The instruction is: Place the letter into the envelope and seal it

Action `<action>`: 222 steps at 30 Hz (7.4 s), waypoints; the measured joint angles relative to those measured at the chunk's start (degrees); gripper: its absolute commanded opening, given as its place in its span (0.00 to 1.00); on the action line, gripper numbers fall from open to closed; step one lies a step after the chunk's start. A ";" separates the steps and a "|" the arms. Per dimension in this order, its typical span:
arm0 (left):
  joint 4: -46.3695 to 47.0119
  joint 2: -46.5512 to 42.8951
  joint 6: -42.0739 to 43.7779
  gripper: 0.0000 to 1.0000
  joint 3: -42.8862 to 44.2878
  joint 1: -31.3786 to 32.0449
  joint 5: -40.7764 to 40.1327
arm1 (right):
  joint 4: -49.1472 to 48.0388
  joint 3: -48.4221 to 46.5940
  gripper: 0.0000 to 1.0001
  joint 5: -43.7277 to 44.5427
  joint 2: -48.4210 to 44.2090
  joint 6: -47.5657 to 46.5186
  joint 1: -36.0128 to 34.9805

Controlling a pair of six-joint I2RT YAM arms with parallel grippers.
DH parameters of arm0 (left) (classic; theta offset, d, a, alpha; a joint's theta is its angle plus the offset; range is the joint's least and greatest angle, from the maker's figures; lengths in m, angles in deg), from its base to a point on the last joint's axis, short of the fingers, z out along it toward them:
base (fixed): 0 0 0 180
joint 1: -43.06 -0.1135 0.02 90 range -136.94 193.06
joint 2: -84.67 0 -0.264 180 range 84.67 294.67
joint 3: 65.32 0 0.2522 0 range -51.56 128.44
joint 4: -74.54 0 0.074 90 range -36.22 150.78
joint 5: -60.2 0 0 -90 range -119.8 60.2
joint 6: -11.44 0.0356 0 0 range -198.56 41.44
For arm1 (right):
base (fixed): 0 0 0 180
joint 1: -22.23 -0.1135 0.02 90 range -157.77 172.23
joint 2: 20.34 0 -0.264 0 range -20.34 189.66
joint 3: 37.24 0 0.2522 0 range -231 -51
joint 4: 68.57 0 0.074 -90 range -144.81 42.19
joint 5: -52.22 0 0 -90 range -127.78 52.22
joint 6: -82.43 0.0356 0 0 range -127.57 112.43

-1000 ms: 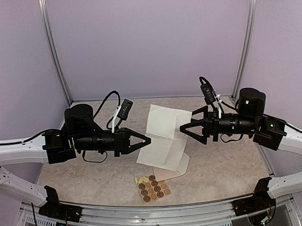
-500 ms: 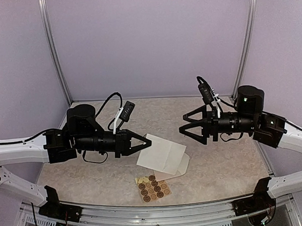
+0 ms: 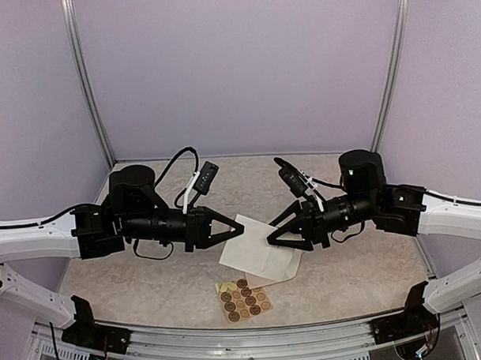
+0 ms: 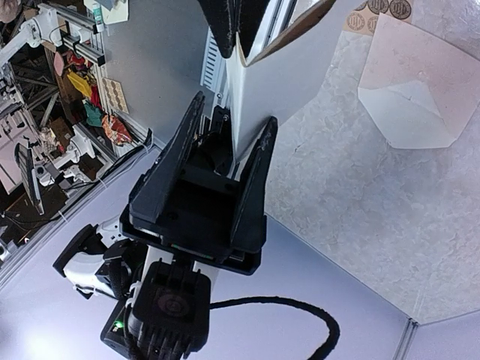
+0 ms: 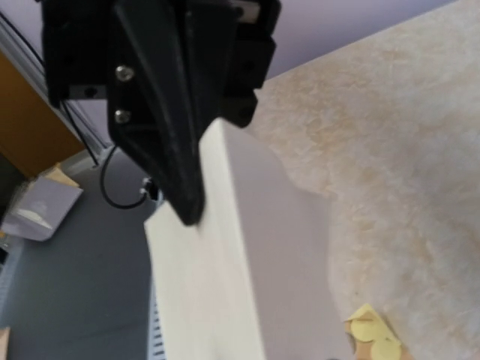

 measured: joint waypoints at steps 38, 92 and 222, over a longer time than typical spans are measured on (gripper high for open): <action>-21.33 6.82 13.81 0.00 11.47 2.64 -2.69 | 9.60 -3.10 0.22 -5.29 2.67 -2.93 -0.24; -1.38 -12.24 -0.59 0.68 -6.99 4.28 -37.07 | -9.11 5.40 0.00 25.79 -2.86 15.30 0.48; 18.88 38.71 -28.39 0.36 -4.52 -2.64 -20.02 | -0.96 11.67 0.00 8.92 25.16 21.03 23.15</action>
